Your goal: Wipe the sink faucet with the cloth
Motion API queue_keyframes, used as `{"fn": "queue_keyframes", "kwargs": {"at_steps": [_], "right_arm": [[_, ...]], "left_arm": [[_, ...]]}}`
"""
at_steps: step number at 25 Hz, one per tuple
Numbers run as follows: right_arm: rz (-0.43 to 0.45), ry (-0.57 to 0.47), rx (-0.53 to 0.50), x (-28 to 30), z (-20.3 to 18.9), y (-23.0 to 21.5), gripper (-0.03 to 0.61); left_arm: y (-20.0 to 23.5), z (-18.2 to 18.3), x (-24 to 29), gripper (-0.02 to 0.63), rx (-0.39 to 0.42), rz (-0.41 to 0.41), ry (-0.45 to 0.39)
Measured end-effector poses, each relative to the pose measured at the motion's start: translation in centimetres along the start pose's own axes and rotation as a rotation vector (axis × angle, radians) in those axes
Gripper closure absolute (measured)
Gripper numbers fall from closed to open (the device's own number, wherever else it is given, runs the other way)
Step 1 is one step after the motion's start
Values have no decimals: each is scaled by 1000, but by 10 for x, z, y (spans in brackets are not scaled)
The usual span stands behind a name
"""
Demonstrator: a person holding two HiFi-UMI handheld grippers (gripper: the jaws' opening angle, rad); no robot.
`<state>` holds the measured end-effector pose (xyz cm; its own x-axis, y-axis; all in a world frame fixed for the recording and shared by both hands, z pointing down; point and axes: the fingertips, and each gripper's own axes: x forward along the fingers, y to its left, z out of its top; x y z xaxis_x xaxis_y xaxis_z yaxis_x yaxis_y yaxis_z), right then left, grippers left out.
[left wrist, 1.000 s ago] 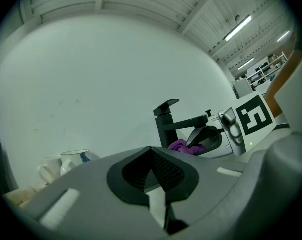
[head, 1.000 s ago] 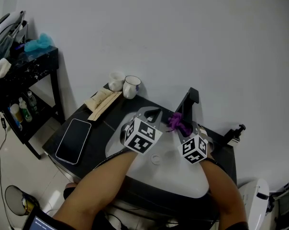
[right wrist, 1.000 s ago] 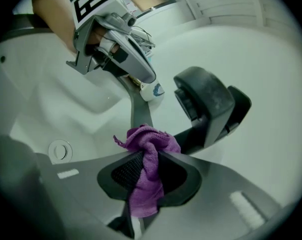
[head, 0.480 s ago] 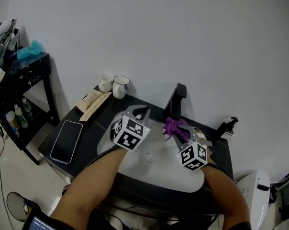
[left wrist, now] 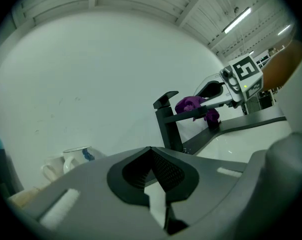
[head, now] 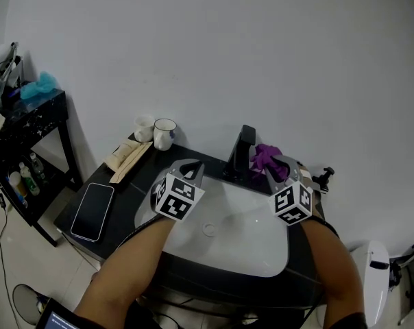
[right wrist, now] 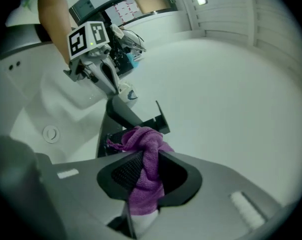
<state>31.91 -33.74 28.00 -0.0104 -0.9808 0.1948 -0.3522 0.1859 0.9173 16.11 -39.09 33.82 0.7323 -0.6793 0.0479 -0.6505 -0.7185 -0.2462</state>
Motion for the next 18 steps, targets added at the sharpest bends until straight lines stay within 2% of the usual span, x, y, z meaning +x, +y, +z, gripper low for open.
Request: {"fn": "queue_keyframes", "kwargs": {"at_steps": [7, 18], "right_arm": [[-74, -12, 0, 16, 13, -55, 485], [29, 44, -29, 49, 2, -13, 485]], "left_arm": [[3, 3, 2, 597, -15, 1, -10], [0, 8, 2, 597, -31, -11, -34]]}}
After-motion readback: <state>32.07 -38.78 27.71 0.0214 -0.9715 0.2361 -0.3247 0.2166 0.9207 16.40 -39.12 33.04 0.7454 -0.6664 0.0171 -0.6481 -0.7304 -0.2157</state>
